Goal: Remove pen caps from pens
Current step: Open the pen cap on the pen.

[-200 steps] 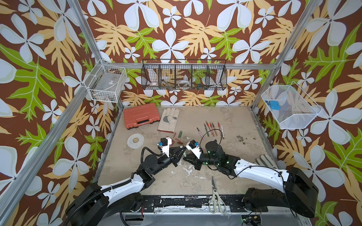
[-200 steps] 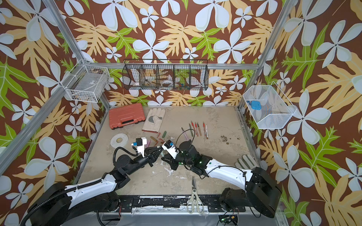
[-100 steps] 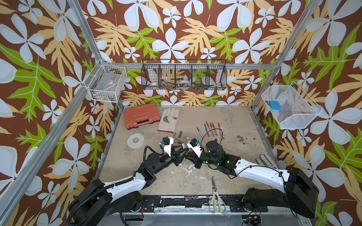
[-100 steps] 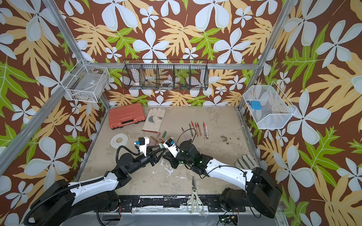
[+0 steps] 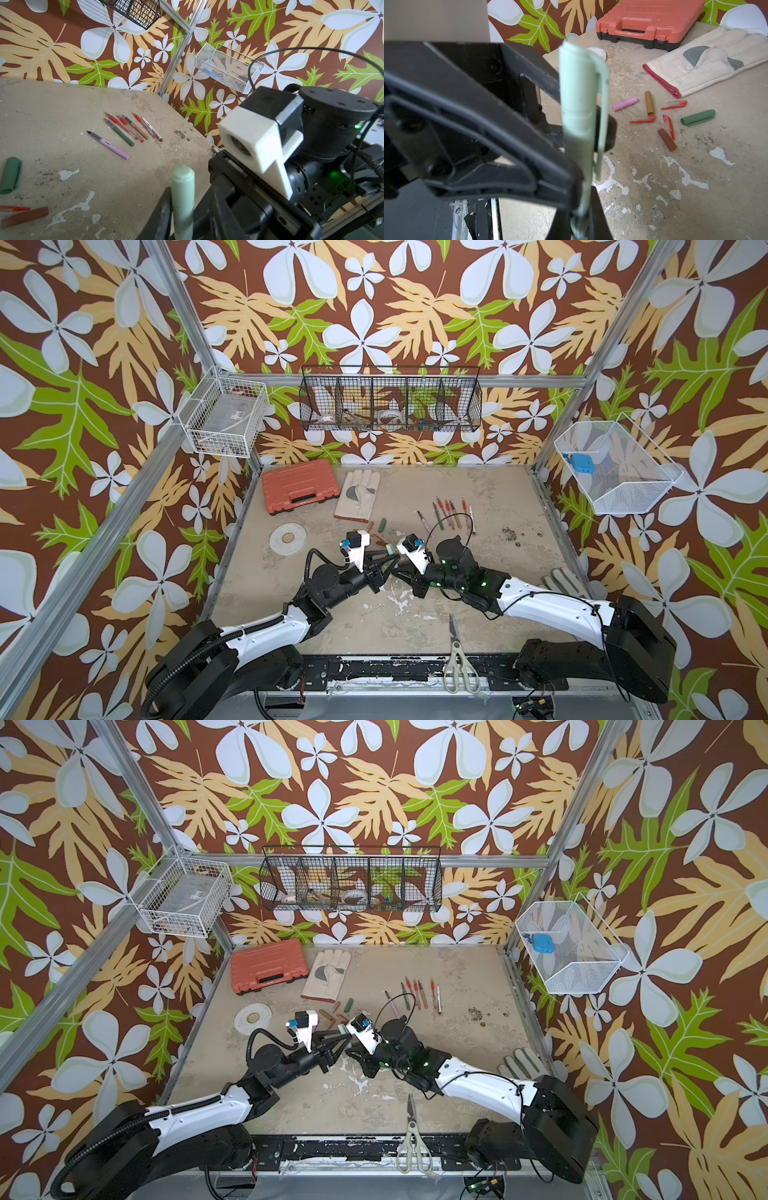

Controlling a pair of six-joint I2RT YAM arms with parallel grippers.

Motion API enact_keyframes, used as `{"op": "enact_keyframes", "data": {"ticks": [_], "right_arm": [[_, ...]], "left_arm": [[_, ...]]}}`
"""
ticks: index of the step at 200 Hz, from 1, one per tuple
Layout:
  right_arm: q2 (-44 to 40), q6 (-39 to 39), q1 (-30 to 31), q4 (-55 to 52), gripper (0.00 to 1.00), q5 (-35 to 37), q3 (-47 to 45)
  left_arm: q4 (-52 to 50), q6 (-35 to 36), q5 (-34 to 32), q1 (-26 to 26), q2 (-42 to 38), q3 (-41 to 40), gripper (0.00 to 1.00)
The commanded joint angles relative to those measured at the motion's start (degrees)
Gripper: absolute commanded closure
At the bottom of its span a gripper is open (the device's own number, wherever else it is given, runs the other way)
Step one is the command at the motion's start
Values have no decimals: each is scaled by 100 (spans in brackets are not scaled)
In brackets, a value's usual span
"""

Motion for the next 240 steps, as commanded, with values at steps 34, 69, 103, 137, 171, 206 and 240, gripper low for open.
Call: {"op": "enact_keyframes", "data": {"ticks": [34,69,103,137,171,206,240], "right_arm": [[-26,-140,100,-108,100,70,64],[-73,-195,168,-101,100,66,53],[-71,-210,179,-117,100,76,59],[-74,-229,179,-148,100,106,61],[-87,-257,177,-230,100,181,50],[45,-249,179,-108,100,-75,27],[242,-268,180,-113,100,-370,45]], "left_arm": [[64,0,25,9,51,34,62],[62,37,30,14,42,30,68],[64,39,-58,14,-40,-10,84],[63,50,-75,26,-51,-20,99],[162,-228,-125,232,-60,-115,100],[1016,-1015,775,1104,324,-358,100],[1055,-947,882,1192,425,-335,100]]}}
